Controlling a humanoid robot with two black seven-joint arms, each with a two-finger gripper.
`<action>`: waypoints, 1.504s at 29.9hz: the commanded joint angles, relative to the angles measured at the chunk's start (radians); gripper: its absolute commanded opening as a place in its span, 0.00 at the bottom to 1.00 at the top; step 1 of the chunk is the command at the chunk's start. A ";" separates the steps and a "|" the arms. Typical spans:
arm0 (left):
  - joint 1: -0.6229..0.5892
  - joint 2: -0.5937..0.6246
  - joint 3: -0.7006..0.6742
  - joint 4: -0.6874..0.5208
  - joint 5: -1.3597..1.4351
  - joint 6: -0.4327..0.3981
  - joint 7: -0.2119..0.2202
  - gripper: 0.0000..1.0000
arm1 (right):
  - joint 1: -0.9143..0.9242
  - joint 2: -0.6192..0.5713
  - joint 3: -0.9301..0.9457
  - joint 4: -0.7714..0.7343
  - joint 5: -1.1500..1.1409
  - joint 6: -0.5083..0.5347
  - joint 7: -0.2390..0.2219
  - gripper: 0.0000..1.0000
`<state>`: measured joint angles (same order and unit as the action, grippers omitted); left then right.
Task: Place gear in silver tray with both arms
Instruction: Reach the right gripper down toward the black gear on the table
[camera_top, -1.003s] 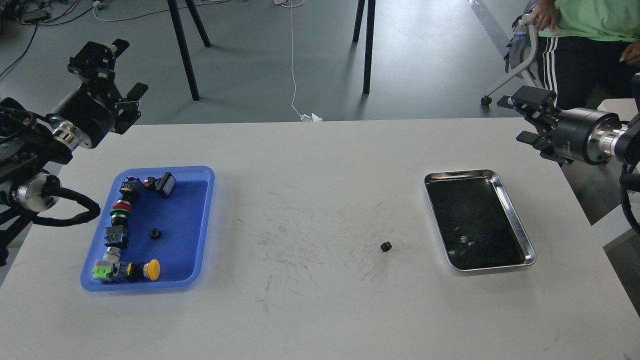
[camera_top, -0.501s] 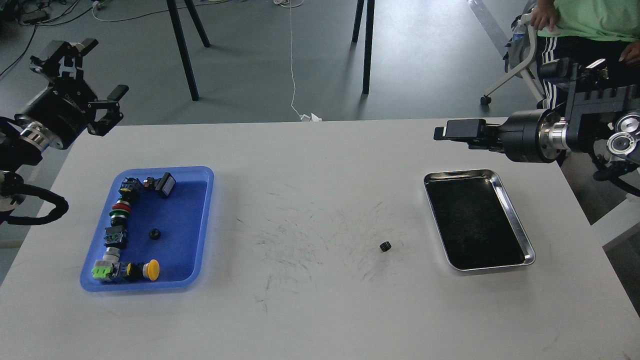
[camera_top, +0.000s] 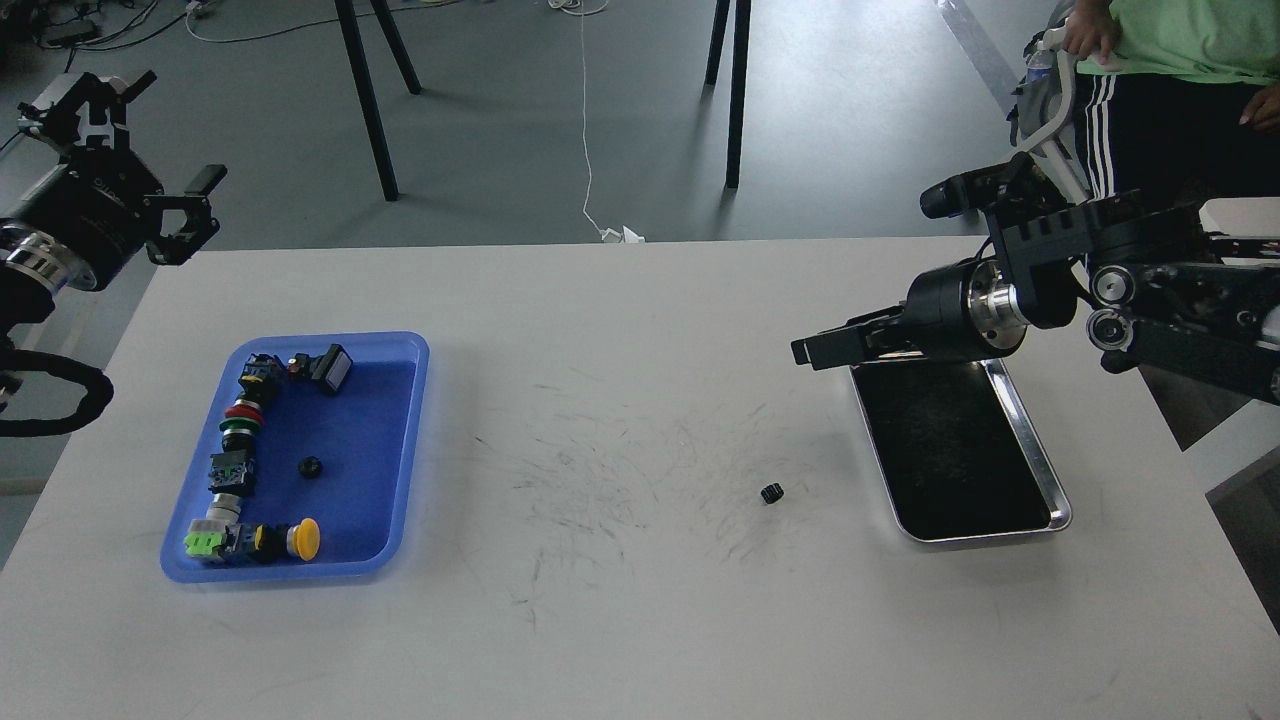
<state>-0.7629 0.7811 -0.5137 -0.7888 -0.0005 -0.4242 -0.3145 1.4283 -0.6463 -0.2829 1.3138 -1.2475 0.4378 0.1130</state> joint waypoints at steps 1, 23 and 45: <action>-0.004 -0.005 0.000 0.010 -0.001 -0.001 0.000 0.99 | 0.027 0.034 -0.059 0.001 -0.068 0.002 0.025 0.97; -0.007 0.000 0.000 0.030 0.001 -0.005 0.000 0.99 | 0.038 0.280 -0.228 -0.027 -0.185 0.009 0.097 0.93; -0.007 -0.006 -0.002 0.033 -0.001 -0.002 -0.005 0.99 | 0.000 0.347 -0.269 -0.111 -0.230 -0.001 0.111 0.90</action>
<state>-0.7699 0.7747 -0.5155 -0.7562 -0.0015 -0.4269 -0.3183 1.4284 -0.3142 -0.5536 1.2109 -1.4771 0.4399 0.2234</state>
